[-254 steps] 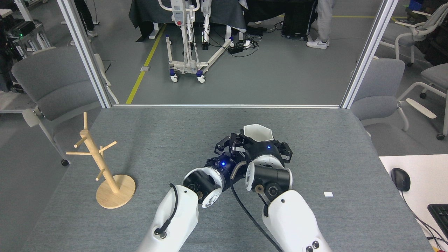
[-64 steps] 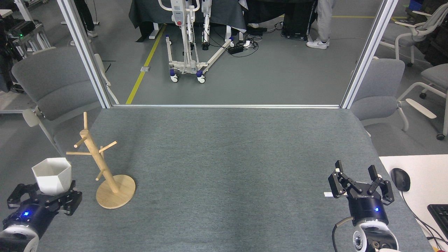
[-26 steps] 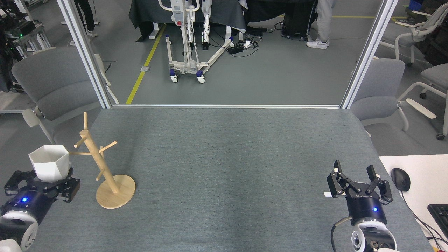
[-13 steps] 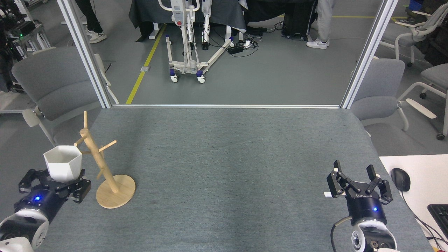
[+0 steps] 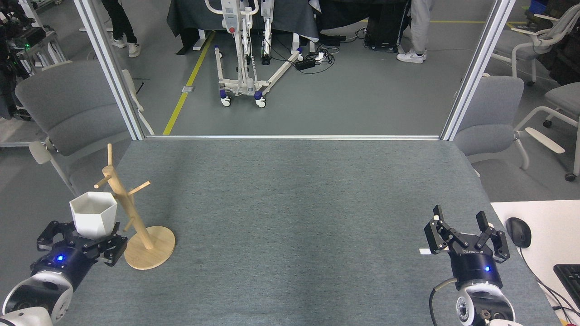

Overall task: Hang cup on storage rack
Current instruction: 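Move the held cup toward a peg of the wooden stand, then hook the cup onto the stand's peg with the left gripper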

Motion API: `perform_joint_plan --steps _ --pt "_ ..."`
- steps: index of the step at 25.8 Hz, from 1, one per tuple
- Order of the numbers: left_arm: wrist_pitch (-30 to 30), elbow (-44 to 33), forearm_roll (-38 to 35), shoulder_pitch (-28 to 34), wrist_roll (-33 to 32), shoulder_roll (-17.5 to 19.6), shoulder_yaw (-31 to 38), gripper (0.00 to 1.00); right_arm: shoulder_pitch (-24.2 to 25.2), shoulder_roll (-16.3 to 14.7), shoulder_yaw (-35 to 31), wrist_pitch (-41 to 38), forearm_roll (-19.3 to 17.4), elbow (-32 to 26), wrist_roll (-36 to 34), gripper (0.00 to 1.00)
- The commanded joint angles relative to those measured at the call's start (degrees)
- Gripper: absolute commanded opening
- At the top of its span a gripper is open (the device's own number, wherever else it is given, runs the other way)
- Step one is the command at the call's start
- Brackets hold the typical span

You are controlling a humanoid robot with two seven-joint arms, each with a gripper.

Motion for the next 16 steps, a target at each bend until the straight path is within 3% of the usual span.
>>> perform_joint_plan --steps 1,4,6,8,10,16 --pt "-0.1 0.5 0.0 0.3 0.0 -0.1 0.0 0.2 0.0 0.0 0.0 0.1 0.0 0.0 0.2 0.99" --pt "0.0 1.5 0.1 0.3 0.2 0.0 0.1 0.36 0.0 0.0 0.0 0.1 0.0 0.0 0.2 0.99" --pt "0.0 2.1 0.1 0.3 0.4 0.0 0.1 0.59 0.0 0.1 0.0 0.1 0.0 0.0 0.2 0.99" --pt "0.1 2.1 0.2 0.3 0.6 0.0 0.2 0.72 0.0 0.1 0.1 0.1 0.0 0.0 0.2 0.99" --pt "0.3 2.0 0.3 0.3 0.7 -0.1 0.3 0.95 0.0 0.2 0.1 0.1 0.0 0.0 0.2 0.99" --pt "1.8 2.1 0.7 0.3 4.7 -0.5 0.3 0.98 0.0 0.3 0.1 0.2 0.0 0.0 0.2 0.99"
